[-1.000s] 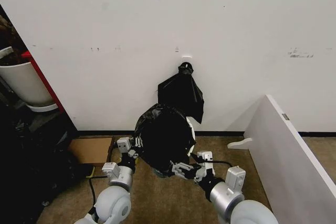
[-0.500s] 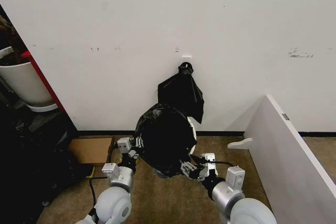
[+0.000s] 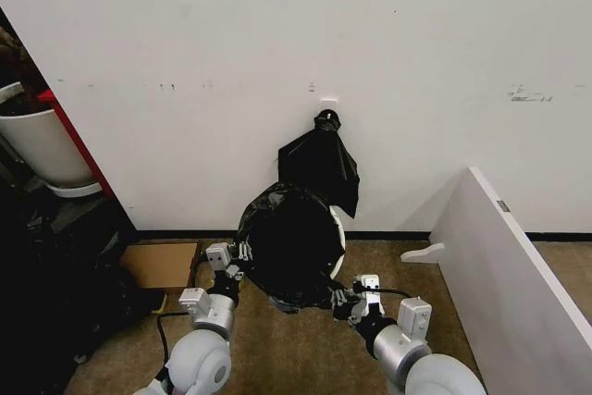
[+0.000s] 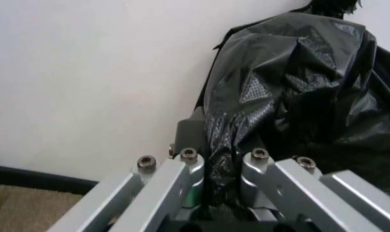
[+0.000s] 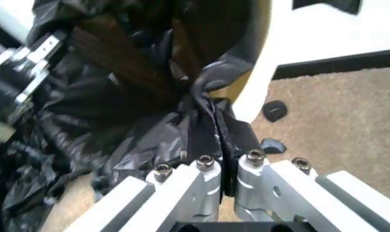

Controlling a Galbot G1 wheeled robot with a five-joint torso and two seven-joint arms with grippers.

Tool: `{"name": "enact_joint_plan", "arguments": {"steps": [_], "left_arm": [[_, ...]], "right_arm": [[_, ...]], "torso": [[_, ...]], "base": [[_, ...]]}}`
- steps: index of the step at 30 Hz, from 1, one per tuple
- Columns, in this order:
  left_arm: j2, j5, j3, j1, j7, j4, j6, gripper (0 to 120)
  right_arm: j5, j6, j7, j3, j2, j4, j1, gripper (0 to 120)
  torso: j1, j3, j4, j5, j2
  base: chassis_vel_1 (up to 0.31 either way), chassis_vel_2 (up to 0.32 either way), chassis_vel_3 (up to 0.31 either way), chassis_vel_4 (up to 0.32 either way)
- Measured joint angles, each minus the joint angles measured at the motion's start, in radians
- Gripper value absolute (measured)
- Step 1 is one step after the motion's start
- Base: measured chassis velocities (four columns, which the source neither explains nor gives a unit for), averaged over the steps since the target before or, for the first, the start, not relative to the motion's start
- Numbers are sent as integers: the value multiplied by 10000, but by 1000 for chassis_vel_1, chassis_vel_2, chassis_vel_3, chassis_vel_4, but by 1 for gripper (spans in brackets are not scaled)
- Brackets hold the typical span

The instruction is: Place the garbage bag over the trash bin.

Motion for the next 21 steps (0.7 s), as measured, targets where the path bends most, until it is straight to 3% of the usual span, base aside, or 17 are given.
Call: {"name": "enact_joint_plan", "arguments": {"steps": [7, 21], "left_arm": [[-42, -1123, -62, 7, -49, -156, 21, 4], [208, -2069, -113, 185, 98, -518, 374, 4]], "right_arm": [[273, 152, 312, 877, 503, -66, -251, 0], [34, 306, 615, 949, 672, -604, -214, 0]], "torso": [[0, 0, -1, 0, 0], [0, 0, 0, 0, 0]], "base": [[0, 0, 0, 0], [0, 0, 0, 0]]}}
